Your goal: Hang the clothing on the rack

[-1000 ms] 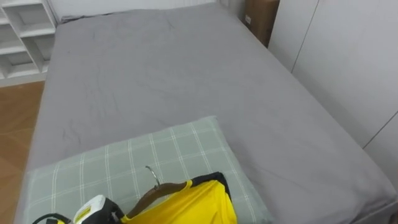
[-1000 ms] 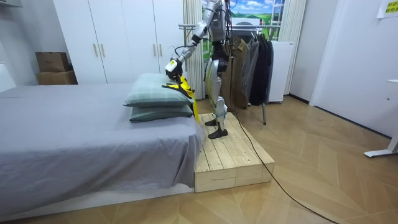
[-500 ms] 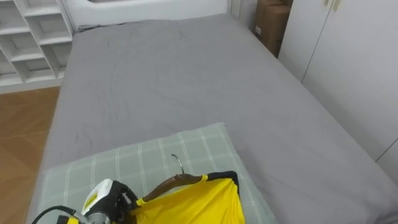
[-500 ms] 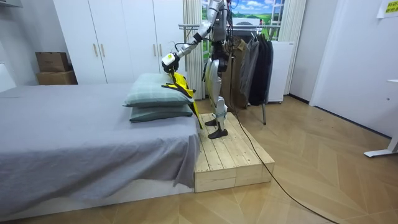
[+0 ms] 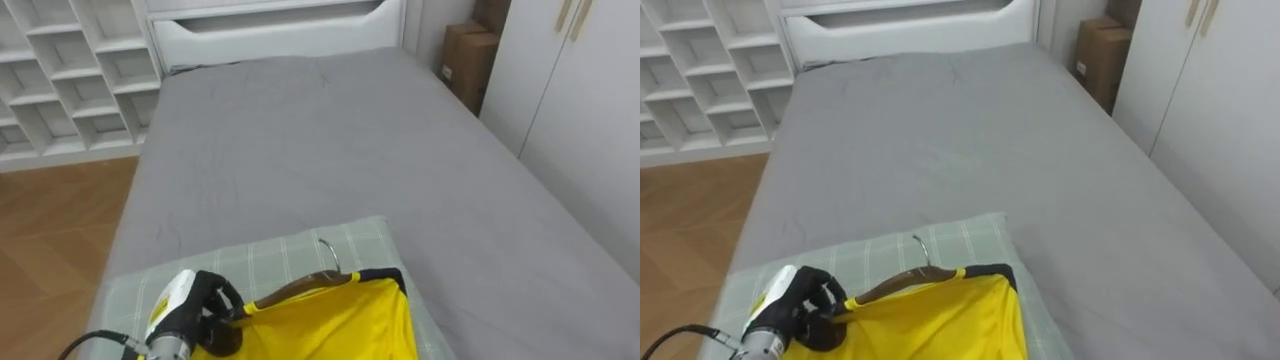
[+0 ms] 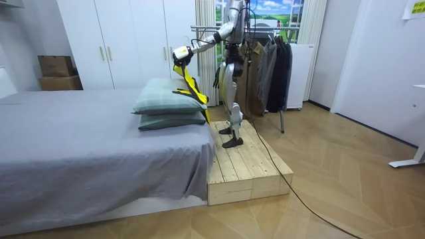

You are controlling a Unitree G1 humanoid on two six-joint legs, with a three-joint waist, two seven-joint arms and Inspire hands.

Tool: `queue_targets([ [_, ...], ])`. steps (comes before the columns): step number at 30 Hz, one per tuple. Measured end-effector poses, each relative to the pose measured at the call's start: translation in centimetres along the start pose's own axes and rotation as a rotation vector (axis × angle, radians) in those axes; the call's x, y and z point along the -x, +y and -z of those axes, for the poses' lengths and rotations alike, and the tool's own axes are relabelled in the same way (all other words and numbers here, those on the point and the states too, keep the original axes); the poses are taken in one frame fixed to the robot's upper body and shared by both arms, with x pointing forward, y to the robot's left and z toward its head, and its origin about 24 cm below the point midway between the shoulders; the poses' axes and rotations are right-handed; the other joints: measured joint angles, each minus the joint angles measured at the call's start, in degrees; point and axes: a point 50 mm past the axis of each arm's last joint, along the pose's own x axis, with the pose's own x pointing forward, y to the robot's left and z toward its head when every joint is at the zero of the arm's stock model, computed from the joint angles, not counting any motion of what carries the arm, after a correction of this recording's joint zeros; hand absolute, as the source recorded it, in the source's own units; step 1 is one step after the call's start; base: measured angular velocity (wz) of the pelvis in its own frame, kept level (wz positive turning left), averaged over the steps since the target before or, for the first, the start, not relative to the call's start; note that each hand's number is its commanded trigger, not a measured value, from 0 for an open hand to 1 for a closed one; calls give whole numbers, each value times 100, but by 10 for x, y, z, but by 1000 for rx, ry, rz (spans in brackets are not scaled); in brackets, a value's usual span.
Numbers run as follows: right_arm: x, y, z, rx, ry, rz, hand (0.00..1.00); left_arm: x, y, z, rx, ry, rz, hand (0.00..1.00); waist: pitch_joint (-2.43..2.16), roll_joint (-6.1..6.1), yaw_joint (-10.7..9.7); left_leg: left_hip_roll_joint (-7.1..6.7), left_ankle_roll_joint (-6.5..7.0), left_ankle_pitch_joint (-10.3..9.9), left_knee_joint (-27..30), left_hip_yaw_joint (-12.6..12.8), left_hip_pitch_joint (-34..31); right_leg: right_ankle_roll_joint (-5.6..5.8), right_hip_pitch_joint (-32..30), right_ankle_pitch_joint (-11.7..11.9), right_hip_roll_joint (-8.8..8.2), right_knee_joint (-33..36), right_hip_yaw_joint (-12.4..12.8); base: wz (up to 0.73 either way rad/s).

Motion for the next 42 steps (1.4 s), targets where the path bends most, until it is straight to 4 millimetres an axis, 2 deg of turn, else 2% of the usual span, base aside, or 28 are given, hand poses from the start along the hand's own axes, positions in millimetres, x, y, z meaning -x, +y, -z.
queue_targets([
  [3,0,0,1,-1,12,7,0,-1,3,-8,49,-27,-13,100,14,4,14,0,-1,1,-3,0,27,0,26,0,1,-1,9,0],
  [5,0,-1,2,-9,17,10,0,-1,6,-15,81,-52,-23,100,56,8,12,-1,-1,1,-12,-4,68,0,63,0,3,-8,31,0],
  [8,0,-2,2,-27,16,13,0,-1,8,-22,103,-81,-29,100,77,21,13,-3,-4,2,-43,13,94,1,66,-1,4,-10,45,-2],
  [13,0,-1,2,-29,17,12,0,-1,8,-22,115,-84,-16,100,78,20,12,-3,-14,9,-107,55,145,2,66,-2,10,-15,54,-5],
  [22,0,0,3,-33,18,-1,0,7,-2,-7,332,-12,71,100,81,7,9,-3,-14,9,-128,59,219,5,132,-4,7,-14,12,-1],
  [27,0,0,3,-33,14,0,0,7,-4,-7,358,-8,119,100,79,4,68,-5,-19,12,-109,40,222,10,162,-8,5,-18,-9,2],
  [30,1,-1,5,-34,14,2,0,9,-4,-9,362,-25,136,100,72,-2,115,-8,-22,16,-101,42,213,8,162,-16,3,-33,-8,0],
  [35,2,-1,10,-57,20,-2,0,13,-4,-5,369,-21,157,100,26,-47,126,-12,-25,18,-102,14,227,5,222,-19,3,-87,-42,3],
  [42,2,1,15,-116,25,-1,0,20,5,1,383,-22,135,100,23,-72,119,-11,-27,16,-114,-16,243,7,244,-21,6,-94,-61,1],
])
